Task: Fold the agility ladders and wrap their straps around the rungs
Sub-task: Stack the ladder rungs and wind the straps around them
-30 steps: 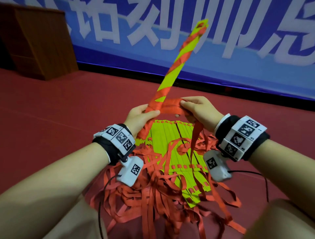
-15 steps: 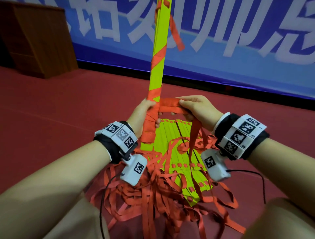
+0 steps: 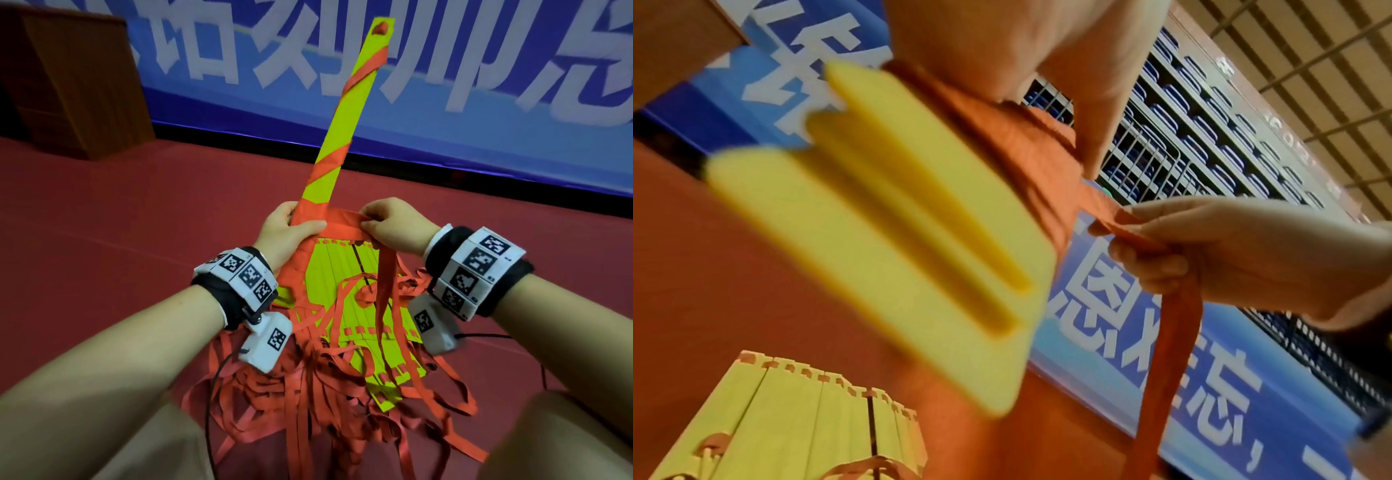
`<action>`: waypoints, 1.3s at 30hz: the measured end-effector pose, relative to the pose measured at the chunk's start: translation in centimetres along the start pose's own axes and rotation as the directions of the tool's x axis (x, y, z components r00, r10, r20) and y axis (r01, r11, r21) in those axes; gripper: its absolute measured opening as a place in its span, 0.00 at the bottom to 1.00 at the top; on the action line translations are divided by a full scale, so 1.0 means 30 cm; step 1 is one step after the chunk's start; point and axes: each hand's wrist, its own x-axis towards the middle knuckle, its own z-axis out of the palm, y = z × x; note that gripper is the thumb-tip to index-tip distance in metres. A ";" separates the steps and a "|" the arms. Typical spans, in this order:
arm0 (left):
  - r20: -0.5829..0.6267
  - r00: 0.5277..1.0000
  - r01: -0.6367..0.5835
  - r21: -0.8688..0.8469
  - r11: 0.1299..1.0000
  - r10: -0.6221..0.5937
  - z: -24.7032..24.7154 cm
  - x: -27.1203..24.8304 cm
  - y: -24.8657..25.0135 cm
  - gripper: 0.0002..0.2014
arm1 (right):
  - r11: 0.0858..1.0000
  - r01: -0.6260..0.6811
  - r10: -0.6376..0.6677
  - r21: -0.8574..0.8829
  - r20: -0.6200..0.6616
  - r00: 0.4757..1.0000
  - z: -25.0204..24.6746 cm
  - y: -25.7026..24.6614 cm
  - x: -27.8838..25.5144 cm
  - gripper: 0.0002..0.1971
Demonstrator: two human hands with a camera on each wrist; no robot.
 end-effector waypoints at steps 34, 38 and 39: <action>0.018 0.998 -0.055 -0.034 0.998 0.055 0.096 0.000 -0.044 0.28 | 0.813 -0.088 0.197 0.576 -0.130 0.972 0.053 0.020 0.011 0.13; -0.005 0.999 -0.050 -0.159 0.986 0.050 0.111 0.006 -0.061 0.32 | 0.715 -0.141 0.244 0.685 -0.056 0.968 0.061 0.015 0.013 0.14; -0.002 0.998 -0.061 -0.178 0.982 0.062 0.115 0.003 -0.062 0.33 | 0.691 -0.146 0.245 0.708 -0.039 0.969 0.061 0.011 0.015 0.13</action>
